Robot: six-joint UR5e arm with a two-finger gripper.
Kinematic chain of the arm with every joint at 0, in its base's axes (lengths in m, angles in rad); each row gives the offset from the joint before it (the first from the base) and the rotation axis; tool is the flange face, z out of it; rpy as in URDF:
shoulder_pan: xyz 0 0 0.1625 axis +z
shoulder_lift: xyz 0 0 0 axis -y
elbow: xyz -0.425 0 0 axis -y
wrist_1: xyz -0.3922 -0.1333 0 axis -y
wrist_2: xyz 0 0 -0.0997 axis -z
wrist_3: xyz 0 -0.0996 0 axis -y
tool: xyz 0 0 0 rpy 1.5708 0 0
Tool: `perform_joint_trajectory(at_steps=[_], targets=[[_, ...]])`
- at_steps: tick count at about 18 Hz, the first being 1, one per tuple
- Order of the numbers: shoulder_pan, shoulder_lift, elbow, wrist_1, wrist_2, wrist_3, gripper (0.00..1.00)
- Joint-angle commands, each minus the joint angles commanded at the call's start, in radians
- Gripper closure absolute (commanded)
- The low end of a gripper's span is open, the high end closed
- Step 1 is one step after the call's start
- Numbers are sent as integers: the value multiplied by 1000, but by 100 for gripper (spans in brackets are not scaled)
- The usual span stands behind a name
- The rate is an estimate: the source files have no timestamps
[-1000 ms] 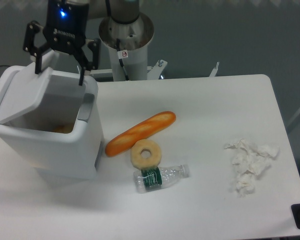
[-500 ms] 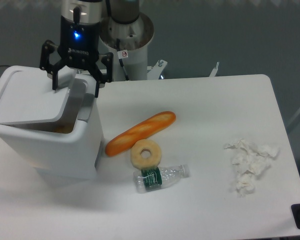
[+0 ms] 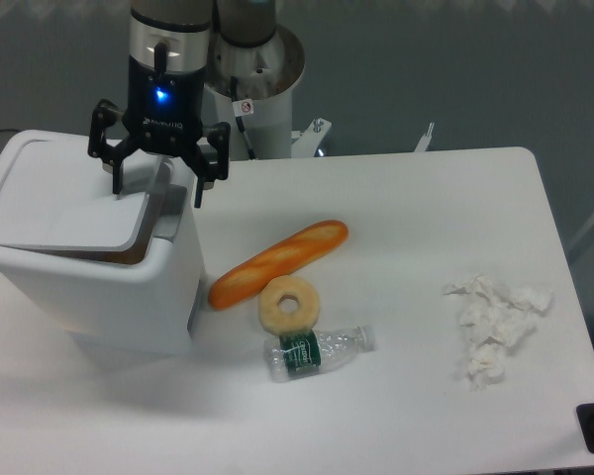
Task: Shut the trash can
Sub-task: 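Push the lid forward and down with the gripper until it shuts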
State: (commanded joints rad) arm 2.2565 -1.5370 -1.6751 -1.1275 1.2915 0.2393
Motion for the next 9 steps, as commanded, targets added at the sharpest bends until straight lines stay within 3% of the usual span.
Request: perform_joint_trajectory(at_steps=[9], targets=[[14,-23,0,0,15,0,0]])
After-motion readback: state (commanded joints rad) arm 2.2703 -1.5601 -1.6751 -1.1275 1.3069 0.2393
